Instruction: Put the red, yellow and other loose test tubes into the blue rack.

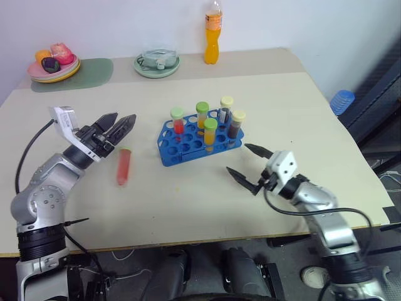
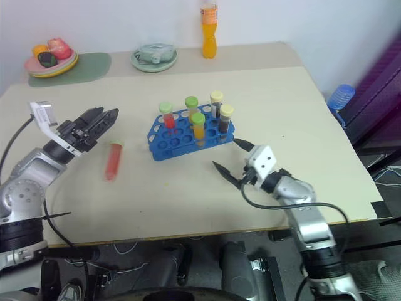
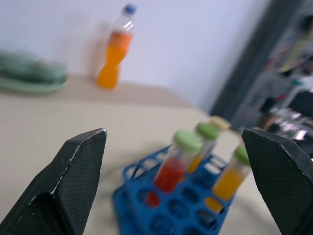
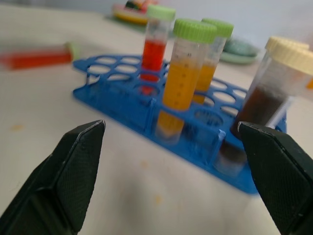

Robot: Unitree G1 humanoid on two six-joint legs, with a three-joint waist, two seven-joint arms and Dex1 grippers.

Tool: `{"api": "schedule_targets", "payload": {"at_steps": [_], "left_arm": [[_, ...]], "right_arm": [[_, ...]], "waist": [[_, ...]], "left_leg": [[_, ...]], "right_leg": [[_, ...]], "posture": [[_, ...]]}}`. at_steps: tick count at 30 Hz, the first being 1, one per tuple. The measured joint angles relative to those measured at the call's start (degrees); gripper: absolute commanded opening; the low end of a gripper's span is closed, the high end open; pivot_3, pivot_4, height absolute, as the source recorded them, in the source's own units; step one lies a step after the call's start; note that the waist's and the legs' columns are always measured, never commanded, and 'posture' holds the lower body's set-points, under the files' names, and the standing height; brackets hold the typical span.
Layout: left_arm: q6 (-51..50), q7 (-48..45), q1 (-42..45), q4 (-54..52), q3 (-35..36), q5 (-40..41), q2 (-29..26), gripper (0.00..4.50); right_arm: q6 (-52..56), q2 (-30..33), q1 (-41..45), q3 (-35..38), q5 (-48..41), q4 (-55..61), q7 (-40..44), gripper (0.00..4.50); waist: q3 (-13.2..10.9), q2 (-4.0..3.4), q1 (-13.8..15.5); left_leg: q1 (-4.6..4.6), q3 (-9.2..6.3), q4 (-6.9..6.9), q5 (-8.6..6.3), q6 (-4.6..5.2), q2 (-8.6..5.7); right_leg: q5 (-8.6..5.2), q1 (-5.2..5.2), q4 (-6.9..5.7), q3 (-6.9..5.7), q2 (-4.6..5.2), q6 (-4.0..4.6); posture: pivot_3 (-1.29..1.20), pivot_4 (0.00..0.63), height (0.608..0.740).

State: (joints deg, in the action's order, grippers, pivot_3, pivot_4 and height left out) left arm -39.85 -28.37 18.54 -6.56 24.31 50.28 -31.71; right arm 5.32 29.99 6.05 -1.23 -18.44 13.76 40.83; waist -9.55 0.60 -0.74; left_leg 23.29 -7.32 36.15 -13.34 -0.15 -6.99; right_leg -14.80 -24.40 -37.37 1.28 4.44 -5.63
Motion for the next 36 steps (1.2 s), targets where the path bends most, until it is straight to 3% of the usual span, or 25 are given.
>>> {"api": "schedule_targets", "payload": {"at_steps": [4,7,10,13,18,27,33,36], "left_arm": [[-13.50,16.06,1.55,-3.64,2.20,1.97,-2.57,4.50],[-29.54,26.51,6.68,-4.86,3.53,4.37,-5.63,4.50],[-44.81,31.37,13.09,-2.69,4.75,6.58,-7.83,4.50],[-51.23,35.11,17.19,3.58,2.84,9.37,-10.63,4.50],[-52.18,42.45,22.44,11.49,-3.49,15.07,-13.57,4.50],[-52.17,52.26,26.19,18.78,-11.30,17.30,-14.05,4.50],[-52.17,59.53,28.39,25.72,-10.99,16.61,-11.78,4.50],[-52.17,63.22,30.21,27.55,-8.07,16.14,-7.47,4.50]], "right_arm": [[8.51,5.92,2.73,3.62,-6.47,7.26,2.85,4.44],[12.70,8.03,6.86,4.31,-9.67,9.55,4.58,4.44],[15.03,9.42,10.81,4.24,-11.14,10.86,5.97,4.44],[15.69,9.22,12.45,3.79,-11.29,10.89,6.20,4.44],[15.16,8.68,13.03,2.43,-10.24,9.40,6.82,4.44],[14.69,7.45,14.27,2.09,-8.69,8.37,6.35,4.44],[15.60,7.41,14.23,2.14,-8.63,8.57,5.07,4.44],[15.74,7.28,14.20,2.14,-8.61,8.62,4.45,4.44]], "waist": [[-0.01,0.07,0.19],[-0.05,0.14,0.23],[-0.05,0.17,0.29],[-0.04,0.20,0.25],[-0.04,0.21,0.27],[-0.04,0.21,0.14],[-0.01,0.24,0.28],[0.02,0.27,0.83]], "left_leg": [[0.00,-0.01,0.01,-0.01,0.01,0.00],[0.02,-0.03,0.07,-0.01,0.01,-0.01],[0.03,-0.04,0.07,-0.01,0.03,-0.04],[0.04,-0.06,0.07,-0.01,0.01,-0.03],[0.04,-0.04,0.07,0.02,-0.04,-0.04],[0.06,-0.03,0.04,0.22,-0.39,-0.04],[0.06,-0.02,0.07,0.23,-0.39,-0.07],[0.06,-0.01,0.10,0.23,-0.39,-0.08]], "right_leg": [[0.00,0.03,0.02,-0.03,0.00,-0.01],[0.00,0.04,0.00,-0.06,-0.01,-0.02],[-0.01,0.05,0.00,-0.10,0.01,-0.03],[-0.01,0.01,-0.02,-0.10,0.01,-0.03],[0.00,0.00,-0.04,-0.07,0.04,-0.03],[0.00,-0.05,-0.07,-0.03,0.05,-0.02],[0.00,-0.05,-0.08,-0.03,0.07,-0.02],[0.00,-0.03,-0.08,-0.03,0.08,-0.03]], "posture": [[0.00,0.150,0.740],[0.00,0.150,0.740],[0.00,0.150,0.740],[0.00,0.150,0.740],[0.00,0.150,0.740],[0.00,0.150,0.740],[0.00,0.150,0.740],[0.00,0.150,0.740]]}}
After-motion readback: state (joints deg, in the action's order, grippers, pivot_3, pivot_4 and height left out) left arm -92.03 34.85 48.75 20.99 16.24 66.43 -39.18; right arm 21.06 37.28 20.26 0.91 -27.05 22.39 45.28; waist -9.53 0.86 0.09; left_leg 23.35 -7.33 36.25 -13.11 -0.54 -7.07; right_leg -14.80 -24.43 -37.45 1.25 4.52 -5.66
